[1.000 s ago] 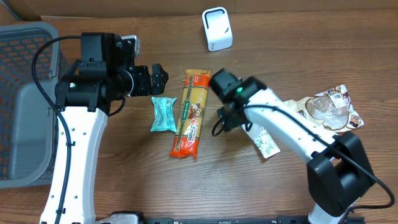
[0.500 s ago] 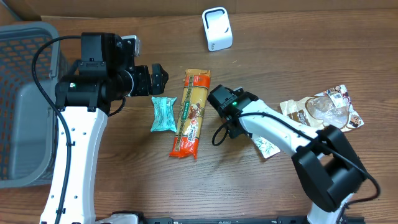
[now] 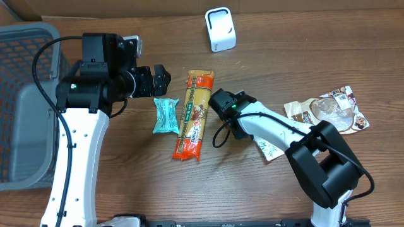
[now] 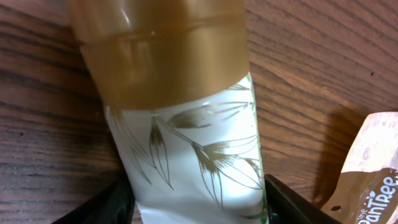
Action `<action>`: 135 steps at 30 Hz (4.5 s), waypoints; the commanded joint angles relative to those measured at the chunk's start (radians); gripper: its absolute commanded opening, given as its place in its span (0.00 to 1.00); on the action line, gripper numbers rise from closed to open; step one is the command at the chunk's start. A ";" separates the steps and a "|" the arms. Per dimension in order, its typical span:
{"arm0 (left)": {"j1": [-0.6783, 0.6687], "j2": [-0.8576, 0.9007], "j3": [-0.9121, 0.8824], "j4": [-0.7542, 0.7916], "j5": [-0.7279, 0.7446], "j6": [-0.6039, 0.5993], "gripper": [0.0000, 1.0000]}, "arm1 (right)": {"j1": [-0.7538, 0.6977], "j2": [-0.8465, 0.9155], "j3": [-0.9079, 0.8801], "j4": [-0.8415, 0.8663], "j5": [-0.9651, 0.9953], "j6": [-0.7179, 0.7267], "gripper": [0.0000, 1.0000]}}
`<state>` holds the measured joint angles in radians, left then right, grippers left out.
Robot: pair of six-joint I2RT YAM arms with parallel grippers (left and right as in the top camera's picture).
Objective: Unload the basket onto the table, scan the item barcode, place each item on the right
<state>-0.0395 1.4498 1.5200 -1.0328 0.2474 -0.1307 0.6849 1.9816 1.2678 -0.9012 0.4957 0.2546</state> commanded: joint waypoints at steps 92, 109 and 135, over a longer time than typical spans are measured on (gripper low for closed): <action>-0.013 0.003 0.005 0.000 0.005 0.015 1.00 | -0.465 -0.019 -0.013 -0.058 -1.085 -0.393 1.00; -0.013 0.003 0.005 0.000 0.005 0.016 1.00 | -0.420 -0.015 -0.158 0.164 -1.157 -0.193 0.22; -0.013 0.003 0.005 0.000 0.005 0.015 1.00 | -0.409 -0.013 -0.249 0.138 -1.283 -0.145 0.65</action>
<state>-0.0422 1.4494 1.5200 -1.0325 0.2474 -0.1307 0.2638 1.9564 1.0897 -0.7906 -0.7773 0.0639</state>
